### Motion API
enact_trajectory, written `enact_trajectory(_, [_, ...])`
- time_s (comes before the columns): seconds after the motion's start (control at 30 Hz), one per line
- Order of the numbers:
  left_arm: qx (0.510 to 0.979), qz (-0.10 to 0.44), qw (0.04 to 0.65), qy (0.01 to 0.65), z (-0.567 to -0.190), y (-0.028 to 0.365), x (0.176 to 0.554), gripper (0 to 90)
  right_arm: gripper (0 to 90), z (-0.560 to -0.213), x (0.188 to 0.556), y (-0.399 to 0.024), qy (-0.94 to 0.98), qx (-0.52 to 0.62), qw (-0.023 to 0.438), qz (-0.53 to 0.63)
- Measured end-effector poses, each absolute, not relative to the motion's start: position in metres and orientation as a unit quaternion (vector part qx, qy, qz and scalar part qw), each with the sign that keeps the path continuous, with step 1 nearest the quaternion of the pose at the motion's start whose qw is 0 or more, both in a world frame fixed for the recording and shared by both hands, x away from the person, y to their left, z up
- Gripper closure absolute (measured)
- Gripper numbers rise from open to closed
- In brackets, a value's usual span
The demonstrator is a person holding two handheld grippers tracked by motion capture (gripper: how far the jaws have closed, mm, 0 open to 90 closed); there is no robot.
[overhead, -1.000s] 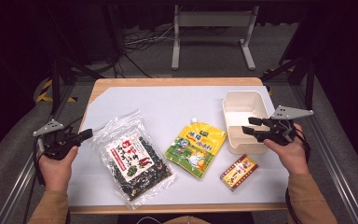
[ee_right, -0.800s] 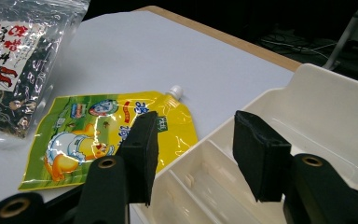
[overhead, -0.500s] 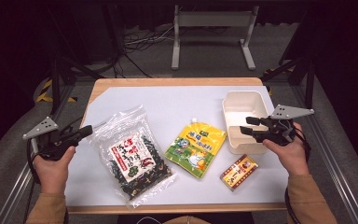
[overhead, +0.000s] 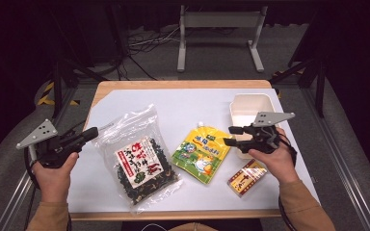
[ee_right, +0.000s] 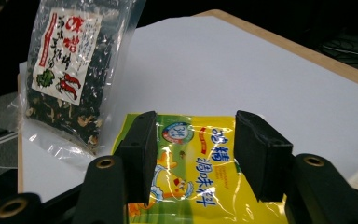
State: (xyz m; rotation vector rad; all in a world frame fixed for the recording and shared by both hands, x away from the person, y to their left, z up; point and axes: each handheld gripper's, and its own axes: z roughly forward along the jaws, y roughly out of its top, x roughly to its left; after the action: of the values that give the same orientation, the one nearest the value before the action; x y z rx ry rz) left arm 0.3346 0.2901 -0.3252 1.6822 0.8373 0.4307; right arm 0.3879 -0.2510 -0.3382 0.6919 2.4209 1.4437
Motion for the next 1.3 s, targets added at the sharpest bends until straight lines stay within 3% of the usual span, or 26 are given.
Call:
enact_trajectory(0.53, [0.717, 0.183, 0.589, 0.326, -0.315, 0.284, 0.324, 90.0, 35.2, -0.339, 0.398, -0.155, 0.86, 0.176, 0.045, 0.477])
enact_trajectory(1.3, [0.716, 0.171, 0.608, 0.295, -0.308, 0.278, 0.316, 90.0, 31.4, -0.335, 0.423, -0.081, 0.879, 0.136, 0.007, 0.457])
